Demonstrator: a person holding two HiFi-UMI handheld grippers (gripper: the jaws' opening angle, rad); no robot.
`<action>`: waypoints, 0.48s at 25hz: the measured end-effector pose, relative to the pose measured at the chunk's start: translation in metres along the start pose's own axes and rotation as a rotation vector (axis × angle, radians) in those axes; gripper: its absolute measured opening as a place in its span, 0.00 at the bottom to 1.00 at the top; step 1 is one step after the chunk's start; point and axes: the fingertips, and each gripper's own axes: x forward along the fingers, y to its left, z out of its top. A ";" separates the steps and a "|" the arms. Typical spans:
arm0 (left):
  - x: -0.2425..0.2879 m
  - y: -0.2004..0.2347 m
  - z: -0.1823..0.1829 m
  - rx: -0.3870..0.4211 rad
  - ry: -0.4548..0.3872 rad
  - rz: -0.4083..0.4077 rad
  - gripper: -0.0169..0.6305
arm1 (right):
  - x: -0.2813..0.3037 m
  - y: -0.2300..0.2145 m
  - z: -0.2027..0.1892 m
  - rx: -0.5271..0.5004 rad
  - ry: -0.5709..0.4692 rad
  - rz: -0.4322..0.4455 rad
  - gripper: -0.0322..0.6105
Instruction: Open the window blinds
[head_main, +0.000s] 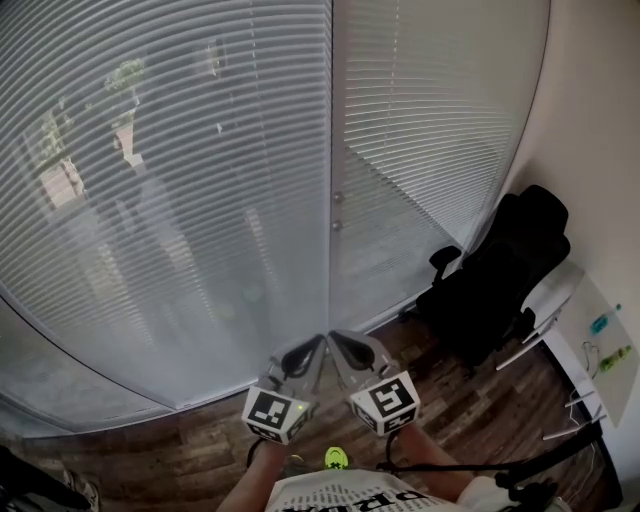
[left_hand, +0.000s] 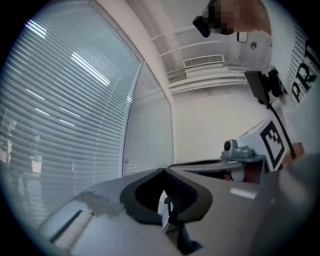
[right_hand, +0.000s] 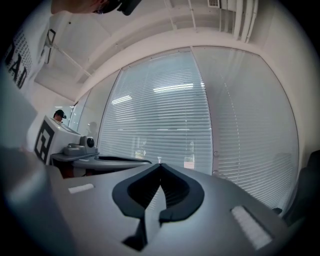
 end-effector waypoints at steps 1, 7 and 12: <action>0.004 0.001 -0.003 0.000 0.001 0.003 0.01 | 0.001 -0.004 -0.004 0.003 0.002 0.001 0.06; 0.032 0.024 -0.013 -0.013 0.020 0.015 0.01 | 0.028 -0.030 -0.009 0.019 0.023 0.002 0.06; 0.050 0.053 -0.018 -0.012 0.015 0.003 0.01 | 0.056 -0.044 -0.013 0.012 0.035 -0.006 0.06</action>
